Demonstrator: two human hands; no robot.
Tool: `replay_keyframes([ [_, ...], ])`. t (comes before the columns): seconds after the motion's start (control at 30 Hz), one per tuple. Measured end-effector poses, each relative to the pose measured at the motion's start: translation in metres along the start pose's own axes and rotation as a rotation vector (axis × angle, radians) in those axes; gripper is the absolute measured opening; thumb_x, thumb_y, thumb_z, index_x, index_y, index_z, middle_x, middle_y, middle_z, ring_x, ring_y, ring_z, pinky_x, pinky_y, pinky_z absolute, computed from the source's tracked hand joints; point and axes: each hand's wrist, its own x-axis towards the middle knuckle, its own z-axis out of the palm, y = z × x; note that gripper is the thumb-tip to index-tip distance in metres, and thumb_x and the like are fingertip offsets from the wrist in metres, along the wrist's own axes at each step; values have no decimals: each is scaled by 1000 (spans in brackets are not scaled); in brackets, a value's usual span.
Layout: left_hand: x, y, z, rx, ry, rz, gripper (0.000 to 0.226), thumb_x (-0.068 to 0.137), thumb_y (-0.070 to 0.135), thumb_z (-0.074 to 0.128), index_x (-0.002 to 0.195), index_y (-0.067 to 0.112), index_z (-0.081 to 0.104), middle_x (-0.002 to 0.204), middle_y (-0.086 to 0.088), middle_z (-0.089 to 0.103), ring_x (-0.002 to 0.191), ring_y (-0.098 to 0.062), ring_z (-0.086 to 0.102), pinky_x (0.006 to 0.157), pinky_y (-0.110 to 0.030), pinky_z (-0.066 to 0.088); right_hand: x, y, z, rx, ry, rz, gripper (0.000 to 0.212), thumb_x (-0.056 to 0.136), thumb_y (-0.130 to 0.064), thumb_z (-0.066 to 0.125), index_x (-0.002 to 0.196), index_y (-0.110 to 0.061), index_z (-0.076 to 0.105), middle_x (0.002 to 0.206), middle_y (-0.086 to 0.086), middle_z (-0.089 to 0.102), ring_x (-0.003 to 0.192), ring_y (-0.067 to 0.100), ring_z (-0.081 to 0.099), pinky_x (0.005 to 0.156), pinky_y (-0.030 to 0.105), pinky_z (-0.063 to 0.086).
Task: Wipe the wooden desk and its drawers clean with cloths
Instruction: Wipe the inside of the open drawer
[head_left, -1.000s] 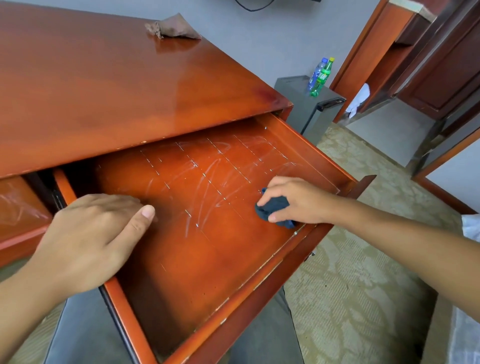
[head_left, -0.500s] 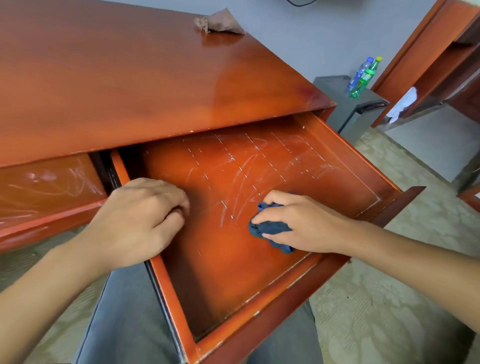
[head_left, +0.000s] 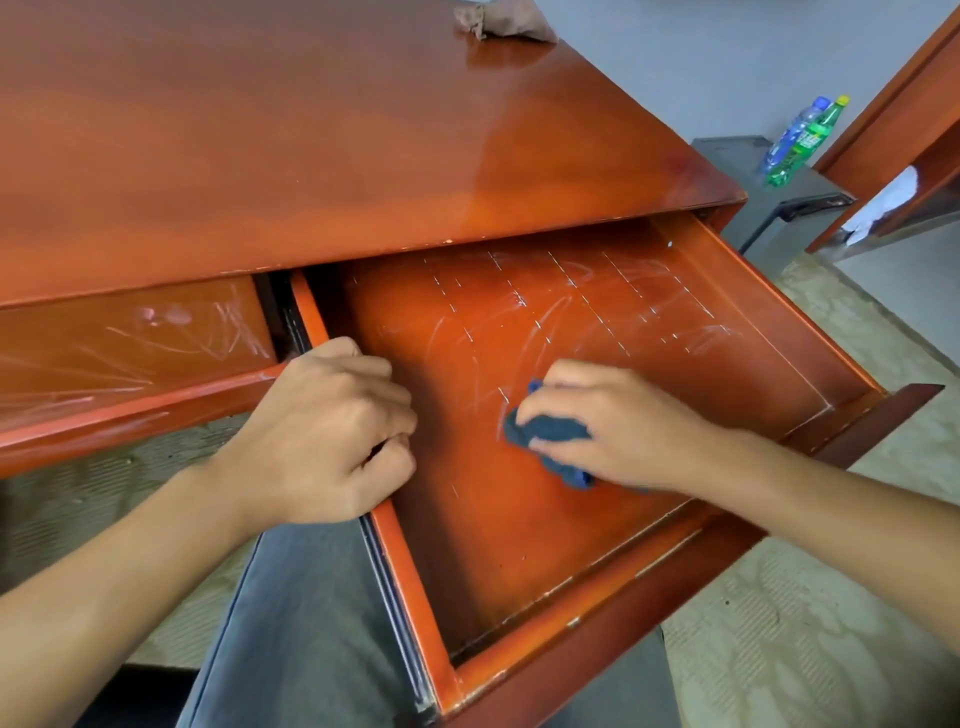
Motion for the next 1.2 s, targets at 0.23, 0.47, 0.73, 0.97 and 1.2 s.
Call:
replay_keyframes([
  [0.23,-1,-2,3,-4,38,5,29,83,25,45,54,20,44,56,5,39,58,-19,34,69,-32,24,3,-39,17,16,29,-112,30,92,-30,71,122,-32,67,107,-6,47,80,18,58,72,39,54],
  [0.47,0,-2,7,-21,79,-17,31,81,25,44,51,19,40,52,4,35,56,-17,31,67,-32,24,25,-7,4,-46,94,-35,24,96,-31,68,120,-31,70,103,-5,50,83,17,60,75,39,54],
  [0.73,1,-2,5,-15,80,-14,30,80,26,46,51,19,39,52,4,34,57,-17,30,66,-33,27,-1,-65,24,98,-102,-286,30,93,-26,70,123,-31,68,99,-8,40,74,14,51,65,32,46],
  [0.97,1,-1,4,-37,87,-14,32,82,26,45,51,18,37,53,4,34,57,-15,28,67,-34,30,51,-1,4,18,208,85,18,95,-22,68,110,-28,75,89,-7,44,73,12,57,68,32,47],
  [1.2,0,-1,4,-30,89,-10,31,83,25,46,53,20,41,54,6,36,59,-14,29,67,-37,34,31,-51,18,78,31,-190,28,92,-28,72,119,-33,73,95,-8,44,76,16,56,70,34,50],
])
